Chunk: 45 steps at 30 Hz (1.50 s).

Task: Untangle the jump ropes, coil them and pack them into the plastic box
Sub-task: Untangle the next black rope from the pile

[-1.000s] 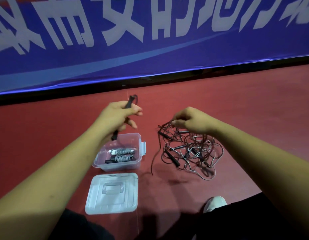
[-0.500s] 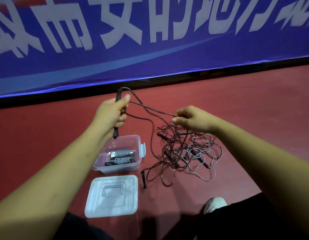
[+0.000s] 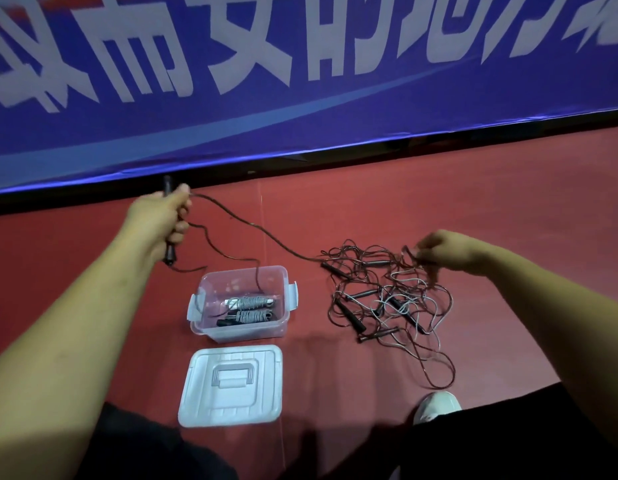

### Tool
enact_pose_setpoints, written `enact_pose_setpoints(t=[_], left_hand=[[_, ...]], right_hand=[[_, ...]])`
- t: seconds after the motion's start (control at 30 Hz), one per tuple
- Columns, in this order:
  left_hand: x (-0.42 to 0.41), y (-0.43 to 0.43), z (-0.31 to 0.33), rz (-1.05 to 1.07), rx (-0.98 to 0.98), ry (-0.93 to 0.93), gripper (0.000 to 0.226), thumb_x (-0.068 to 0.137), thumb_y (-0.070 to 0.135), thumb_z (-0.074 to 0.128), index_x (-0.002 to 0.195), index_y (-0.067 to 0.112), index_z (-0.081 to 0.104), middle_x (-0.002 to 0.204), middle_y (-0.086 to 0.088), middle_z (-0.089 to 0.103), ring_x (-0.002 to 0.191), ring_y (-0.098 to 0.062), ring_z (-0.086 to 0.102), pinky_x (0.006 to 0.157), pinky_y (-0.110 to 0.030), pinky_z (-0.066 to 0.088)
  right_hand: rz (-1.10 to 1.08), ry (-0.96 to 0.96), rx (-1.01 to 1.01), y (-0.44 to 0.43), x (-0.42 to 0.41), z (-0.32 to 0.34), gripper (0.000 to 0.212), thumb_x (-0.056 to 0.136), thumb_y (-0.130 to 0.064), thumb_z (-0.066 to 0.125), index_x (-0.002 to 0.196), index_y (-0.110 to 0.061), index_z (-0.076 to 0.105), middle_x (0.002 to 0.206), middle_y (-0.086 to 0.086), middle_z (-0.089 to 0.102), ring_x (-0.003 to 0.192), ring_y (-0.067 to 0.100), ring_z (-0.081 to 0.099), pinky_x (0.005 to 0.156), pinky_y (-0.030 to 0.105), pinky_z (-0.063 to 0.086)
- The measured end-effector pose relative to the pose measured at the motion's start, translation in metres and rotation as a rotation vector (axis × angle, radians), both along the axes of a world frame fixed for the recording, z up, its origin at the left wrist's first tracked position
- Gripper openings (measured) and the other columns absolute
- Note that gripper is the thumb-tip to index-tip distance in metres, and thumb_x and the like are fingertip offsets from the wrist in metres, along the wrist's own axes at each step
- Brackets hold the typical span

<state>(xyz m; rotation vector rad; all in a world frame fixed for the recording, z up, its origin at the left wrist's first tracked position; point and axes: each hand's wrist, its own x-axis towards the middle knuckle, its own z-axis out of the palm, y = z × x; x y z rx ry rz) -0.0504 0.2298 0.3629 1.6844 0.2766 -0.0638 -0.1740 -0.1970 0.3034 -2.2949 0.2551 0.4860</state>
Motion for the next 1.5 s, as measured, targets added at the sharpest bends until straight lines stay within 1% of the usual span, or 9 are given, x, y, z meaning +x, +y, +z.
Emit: enact_pose_setpoints(t=[0.23,0.4,0.6,0.8,0.93,1.03,1.2,1.37,1.5], left_hand=[[-0.019,-0.041,-0.009,-0.229,0.596,-0.096,0.021,0.099,0.029,0.056,0.101,0.01,0.064,0.065,-0.012,0.063,0.026,-0.004,0.047,0.041,-0.023,0.029],[-0.055,-0.082,-0.004,-0.534,0.157,-0.073,0.021,0.099,0.022,0.057,0.114,0.012,0.068,0.106,-0.002,0.075,0.046,-0.008,0.06,0.036,-0.015,0.024],[-0.074,-0.1,0.001,-0.818,0.058,-0.018,0.028,0.092,0.039,0.059,0.093,0.013,0.068,0.063,-0.004,0.064,0.04,-0.007,0.034,0.036,-0.016,0.019],[-0.05,-0.083,0.014,-0.442,-0.269,-0.051,0.021,0.097,0.021,0.057,0.077,0.016,0.052,0.055,0.007,0.04,0.038,-0.003,0.025,0.031,-0.013,0.016],[-0.038,-0.057,0.015,-0.286,-0.339,-0.071,0.022,0.099,0.021,0.055,0.078,0.015,0.051,0.056,0.006,0.043,0.037,-0.003,0.027,0.031,-0.014,0.016],[-0.036,-0.049,0.01,-0.314,-0.123,-0.093,0.019,0.099,0.023,0.056,0.083,0.013,0.058,0.066,0.002,0.058,0.037,-0.006,0.037,0.033,-0.015,0.02],[-0.039,-0.043,0.001,-0.436,0.904,-0.174,0.021,0.098,0.031,0.057,0.086,0.015,0.062,0.061,-0.004,0.061,0.053,-0.015,0.061,0.051,-0.025,0.036],[-0.053,-0.063,0.007,-0.449,0.843,-0.353,0.014,0.097,0.03,0.057,0.095,0.02,0.067,0.068,-0.001,0.063,0.069,-0.022,0.061,0.067,-0.032,0.044],[-0.083,-0.083,0.016,-0.649,0.447,-0.234,0.015,0.099,0.02,0.057,0.107,0.016,0.068,0.062,-0.013,0.063,0.038,0.001,0.05,0.047,-0.009,0.037]], right_hand=[[-0.007,-0.19,0.266,0.082,0.009,0.043,0.043,0.102,-0.038,0.047,0.077,-0.008,0.064,0.057,0.0,0.042,0.05,0.015,0.036,0.05,0.028,0.03],[0.136,-0.243,0.304,0.118,0.006,0.054,0.025,0.098,-0.025,0.059,0.076,-0.014,0.066,0.056,-0.003,0.043,0.051,0.015,0.034,0.05,0.026,0.027],[0.128,-0.349,0.337,0.125,0.006,0.067,0.017,0.095,-0.02,0.064,0.083,-0.01,0.066,0.05,-0.009,0.045,0.045,0.008,0.035,0.044,0.021,0.029],[0.267,-0.184,0.011,0.082,0.008,0.041,0.027,0.096,-0.027,0.062,0.081,-0.004,0.065,0.069,0.004,0.06,0.056,0.004,0.048,0.055,0.015,0.039],[0.066,-0.016,0.289,0.04,0.009,0.004,0.015,0.098,-0.011,0.056,0.088,0.0,0.06,0.083,0.014,0.059,0.073,0.017,0.056,0.072,0.026,0.047],[-0.017,0.054,0.364,0.03,0.007,-0.008,0.017,0.097,-0.013,0.056,0.085,-0.002,0.061,0.074,0.016,0.053,0.063,0.022,0.055,0.066,0.034,0.049],[0.068,-0.122,0.324,0.073,0.013,0.028,0.025,0.096,-0.023,0.062,0.08,-0.005,0.066,0.053,0.0,0.037,0.048,0.015,0.031,0.048,0.026,0.024],[0.427,-0.157,-0.103,0.115,0.008,0.047,0.025,0.093,-0.026,0.064,0.07,-0.018,0.071,0.061,0.012,0.057,0.056,0.015,0.045,0.055,0.029,0.039],[0.404,-0.228,0.048,0.129,0.004,0.058,0.031,0.094,-0.029,0.065,0.063,-0.029,0.066,0.055,-0.001,0.045,0.051,0.013,0.037,0.051,0.026,0.031]])
